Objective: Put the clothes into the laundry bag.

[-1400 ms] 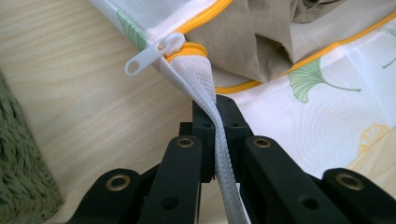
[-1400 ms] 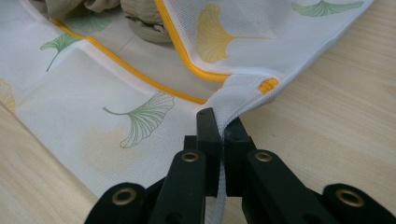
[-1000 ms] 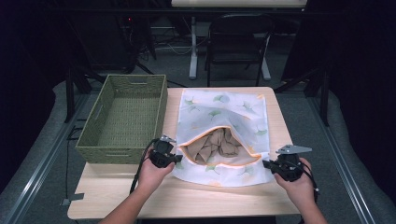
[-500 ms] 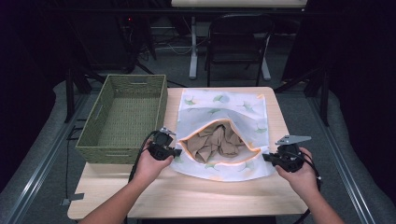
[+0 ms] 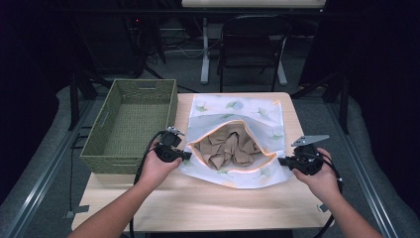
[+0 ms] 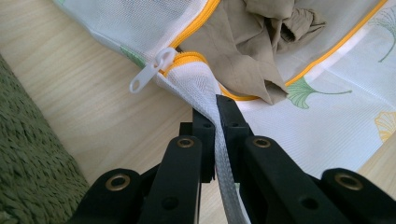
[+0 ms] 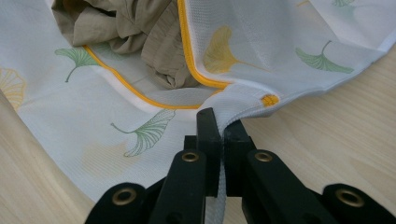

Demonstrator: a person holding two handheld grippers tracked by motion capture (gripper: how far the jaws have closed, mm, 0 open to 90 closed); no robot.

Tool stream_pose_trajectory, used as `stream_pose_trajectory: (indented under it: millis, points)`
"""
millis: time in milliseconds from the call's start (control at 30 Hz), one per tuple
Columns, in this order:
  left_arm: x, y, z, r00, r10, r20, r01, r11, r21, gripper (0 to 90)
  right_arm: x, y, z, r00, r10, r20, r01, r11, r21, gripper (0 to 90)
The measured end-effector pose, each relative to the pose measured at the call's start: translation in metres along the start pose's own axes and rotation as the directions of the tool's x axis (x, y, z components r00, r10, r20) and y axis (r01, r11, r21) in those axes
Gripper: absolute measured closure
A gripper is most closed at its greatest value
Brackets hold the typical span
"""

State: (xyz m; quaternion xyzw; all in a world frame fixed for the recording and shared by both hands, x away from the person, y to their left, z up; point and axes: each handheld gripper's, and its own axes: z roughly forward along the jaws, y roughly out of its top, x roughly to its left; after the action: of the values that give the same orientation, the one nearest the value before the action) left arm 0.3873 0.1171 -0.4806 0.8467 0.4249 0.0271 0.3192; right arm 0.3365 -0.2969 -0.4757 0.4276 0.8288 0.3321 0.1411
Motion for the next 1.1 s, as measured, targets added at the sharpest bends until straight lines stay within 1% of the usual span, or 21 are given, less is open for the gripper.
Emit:
stream_pose_trajectory:
  millis: [67,100,200,233,267,467,500,567,633,700,733,800,900,933,1100]
  points:
    - [0.0,0.002,-0.001,0.9999,0.008,-0.007,-0.008,1.0,0.005,87.8,0.0,0.003,-0.001,1.0,-0.007,0.003,0.006,1.0,0.006,88.7]
    - [0.0,0.003,-0.002,0.9999,0.005,-0.009,-0.005,1.0,0.006,87.7,0.0,0.004,-0.001,0.9999,-0.008,0.006,0.008,1.0,0.006,88.7]
    - [0.002,0.007,-0.005,0.9998,0.01,-0.017,-0.01,1.0,0.0,87.6,-0.002,0.008,-0.004,0.9999,-0.013,0.0,0.013,1.0,0.005,88.7]
    - [0.002,0.008,-0.006,0.9999,0.001,-0.014,-0.002,1.0,-0.007,87.5,-0.002,0.008,-0.005,0.9999,-0.013,-0.001,0.013,1.0,0.001,88.7]
    - [0.003,0.009,-0.007,0.9999,0.004,-0.012,-0.004,1.0,-0.005,87.6,-0.003,0.009,-0.006,0.9999,-0.015,-0.001,0.015,1.0,0.004,88.7]
    - [0.004,0.013,-0.01,0.9999,0.0,-0.014,0.0,0.9999,-0.013,87.5,-0.006,0.014,-0.012,1.0,-0.001,-0.005,0.001,1.0,-0.02,88.7]
    - [0.004,0.014,-0.012,0.9999,0.004,-0.014,-0.004,0.9999,-0.012,87.6,-0.006,0.015,-0.013,1.0,0.001,-0.005,-0.001,1.0,-0.023,88.7]
    - [0.005,0.015,-0.013,0.9999,0.0,-0.015,0.0,0.9998,-0.019,87.6,-0.007,0.017,-0.014,1.0,-0.002,-0.005,0.002,1.0,-0.029,88.7]
    - [0.005,0.017,-0.015,0.9999,0.005,-0.012,-0.006,0.9999,-0.015,87.7,-0.008,0.019,-0.015,0.9999,-0.009,-0.006,0.008,1.0,-0.028,88.7]
    - [0.005,0.018,-0.016,0.9999,0.006,-0.014,-0.007,0.9998,-0.016,87.7,-0.008,0.02,-0.015,1.0,-0.006,-0.001,0.006,0.999,-0.035,88.7]
    - [0.005,0.019,-0.016,0.9999,0.0,-0.014,-0.001,0.9998,-0.02,87.7,-0.008,0.021,-0.016,1.0,-0.009,-0.003,0.009,0.999,-0.032,88.7]
    - [0.005,0.02,-0.017,0.9998,0.007,-0.018,-0.008,0.9998,-0.019,87.7,-0.008,0.022,-0.016,1.0,-0.009,-0.001,0.009,0.999,-0.034,88.7]
    - [0.005,0.022,-0.018,0.9999,0.003,-0.017,-0.004,0.9997,-0.022,87.8,-0.01,0.023,-0.016,1.0,-0.008,0.001,0.008,0.999,-0.039,88.7]
    - [0.006,0.023,-0.019,0.9998,0.009,-0.018,-0.01,0.9998,-0.018,87.8,-0.011,0.025,-0.017,0.9999,-0.012,0.0,0.012,0.999,-0.032,88.7]
    - [0.007,0.029,-0.021,0.9997,0.004,-0.024,-0.005,0.9996,-0.027,88.0,-0.013,0.031,-0.019,0.9999,-0.012,0.008,0.012,0.999,-0.045,88.8]
